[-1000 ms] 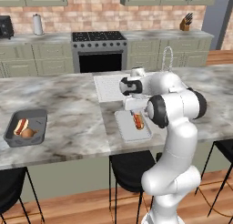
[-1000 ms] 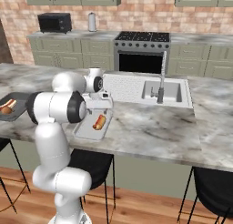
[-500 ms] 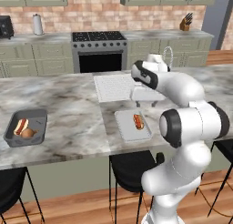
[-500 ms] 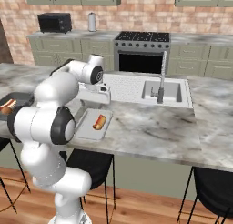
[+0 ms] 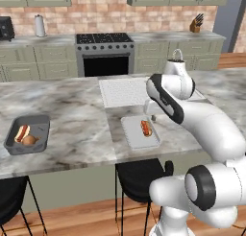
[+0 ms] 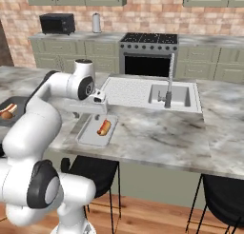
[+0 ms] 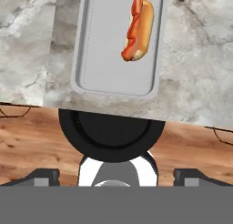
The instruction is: Place one cooked food and one vegetable from the large plate to each tupperware container.
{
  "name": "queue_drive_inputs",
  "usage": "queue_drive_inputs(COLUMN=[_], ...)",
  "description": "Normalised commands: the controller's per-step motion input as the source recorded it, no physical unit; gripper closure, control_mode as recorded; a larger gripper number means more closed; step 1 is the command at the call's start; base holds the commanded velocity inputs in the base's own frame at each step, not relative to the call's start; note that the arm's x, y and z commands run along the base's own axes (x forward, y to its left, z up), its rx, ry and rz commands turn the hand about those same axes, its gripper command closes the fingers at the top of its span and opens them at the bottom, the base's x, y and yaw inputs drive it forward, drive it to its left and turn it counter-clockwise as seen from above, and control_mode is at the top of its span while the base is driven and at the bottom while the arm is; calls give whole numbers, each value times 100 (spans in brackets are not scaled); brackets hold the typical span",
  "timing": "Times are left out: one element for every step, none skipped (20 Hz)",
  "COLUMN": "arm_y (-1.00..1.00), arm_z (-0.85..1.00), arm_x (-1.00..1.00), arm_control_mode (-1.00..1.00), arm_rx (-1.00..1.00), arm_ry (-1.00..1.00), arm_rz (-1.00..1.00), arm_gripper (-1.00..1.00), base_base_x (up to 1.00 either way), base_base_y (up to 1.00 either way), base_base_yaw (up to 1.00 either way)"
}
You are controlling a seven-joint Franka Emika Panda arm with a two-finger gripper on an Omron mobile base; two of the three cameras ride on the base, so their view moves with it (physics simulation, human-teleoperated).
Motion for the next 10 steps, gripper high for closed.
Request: queue_drive_inputs(arm_y=[0, 0, 0, 0, 0, 0, 0, 1, 23, 54], arm_z=[-8, 0, 0, 0, 0, 0, 0, 0, 0, 0], arm_x=[0, 0, 0, 0, 0, 0, 0, 0, 0, 0], arm_control_mode=[-100, -100, -100, -100, -100, -100, -100, -100, -100, -100], arm_rx=[0, 0, 0, 0, 0, 0, 0, 0, 0, 0], arm_ry=[10, 0, 0, 0, 0, 0, 0, 0, -3, -13], arm_rz=[0, 0, 0, 0, 0, 0, 0, 0, 0, -7], arm_gripper=[-100, -100, -100, -100, -100, -100, -100, -100, -100, -100], base_base_x=[0, 0, 0, 0, 0, 0, 0, 0, 0, 0], base_base_y=[0, 0, 0, 0, 0, 0, 0, 0, 0, 0], base_base_yaw=[0, 0, 0, 0, 0, 0, 0, 0, 0, 0])
